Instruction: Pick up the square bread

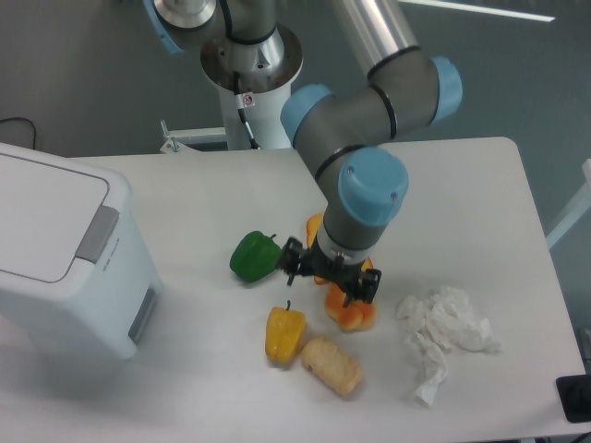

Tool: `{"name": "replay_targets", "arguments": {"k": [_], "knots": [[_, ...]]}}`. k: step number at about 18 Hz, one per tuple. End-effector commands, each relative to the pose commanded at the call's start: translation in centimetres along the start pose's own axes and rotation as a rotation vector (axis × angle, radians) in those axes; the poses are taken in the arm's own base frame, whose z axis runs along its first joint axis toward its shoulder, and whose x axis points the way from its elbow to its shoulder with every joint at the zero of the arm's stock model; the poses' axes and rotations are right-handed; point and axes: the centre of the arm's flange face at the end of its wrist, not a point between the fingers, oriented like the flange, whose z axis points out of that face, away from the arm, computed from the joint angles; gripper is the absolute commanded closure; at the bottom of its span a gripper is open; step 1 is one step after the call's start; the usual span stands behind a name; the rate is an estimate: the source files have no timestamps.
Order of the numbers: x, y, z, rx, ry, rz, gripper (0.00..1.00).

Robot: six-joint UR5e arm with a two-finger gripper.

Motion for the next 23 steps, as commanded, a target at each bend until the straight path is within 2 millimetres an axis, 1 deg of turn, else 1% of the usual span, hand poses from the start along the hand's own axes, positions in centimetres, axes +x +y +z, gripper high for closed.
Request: {"name": "replay_targets", "arguments": {"k": [2,6,9,11,16,19,22,23], "knots": [[-0.4,-0.4,0.7,0.009,-0.005,-0.084,0.00],[-1.0,-0.7,2.5,-0.004,-0.001,-0.169,0.00],[-1.9,-1.9,3.8,-0.008,0.000,-0.258,0.00],[-1.9,-2.7,4.2,0.003,-0.005,-0.301,0.00],[-2.6,-3.5,4.8,0.018,-0.014,-0.349,0.00],[-3.7,-3.8,5.8,-0.009,-0.070,-0.381,0.00],[-4.2,-3.9,6.5,-0.014,-0.092,-0.387,0.00],[-4.3,-4.0,6.8,-0.007,-0.095,-0.386,0.02]]}}
